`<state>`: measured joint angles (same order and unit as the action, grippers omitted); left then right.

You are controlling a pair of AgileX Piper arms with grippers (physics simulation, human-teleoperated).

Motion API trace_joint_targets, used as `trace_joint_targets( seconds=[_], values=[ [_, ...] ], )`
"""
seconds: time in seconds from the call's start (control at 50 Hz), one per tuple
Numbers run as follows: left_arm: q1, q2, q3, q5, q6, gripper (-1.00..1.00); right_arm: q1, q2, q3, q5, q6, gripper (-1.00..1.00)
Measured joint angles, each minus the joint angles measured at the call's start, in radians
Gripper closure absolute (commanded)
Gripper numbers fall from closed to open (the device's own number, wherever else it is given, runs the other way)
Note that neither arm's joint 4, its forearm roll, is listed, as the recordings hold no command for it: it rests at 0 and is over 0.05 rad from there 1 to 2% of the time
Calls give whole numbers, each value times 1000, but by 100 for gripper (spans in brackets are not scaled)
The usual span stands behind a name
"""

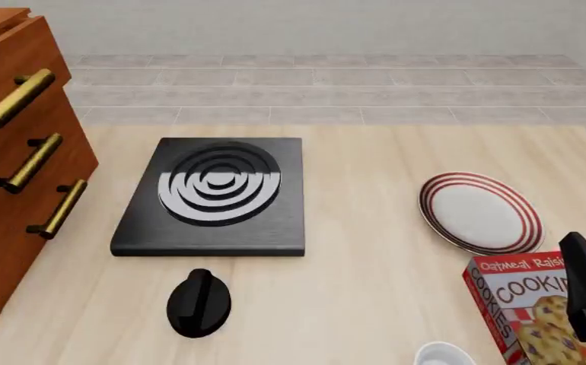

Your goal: Pick the akita bowl in the top layer of the wooden cabinet and place it on the plate.

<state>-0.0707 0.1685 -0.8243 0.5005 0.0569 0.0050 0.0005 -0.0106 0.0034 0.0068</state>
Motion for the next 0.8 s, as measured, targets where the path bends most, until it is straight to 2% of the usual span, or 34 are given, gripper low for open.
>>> trace_joint_targets(
  seconds=[0.8],
  values=[
    [56,272,-265,77,104,-100,-4,0,-3,-3,5,-100]
  ],
)
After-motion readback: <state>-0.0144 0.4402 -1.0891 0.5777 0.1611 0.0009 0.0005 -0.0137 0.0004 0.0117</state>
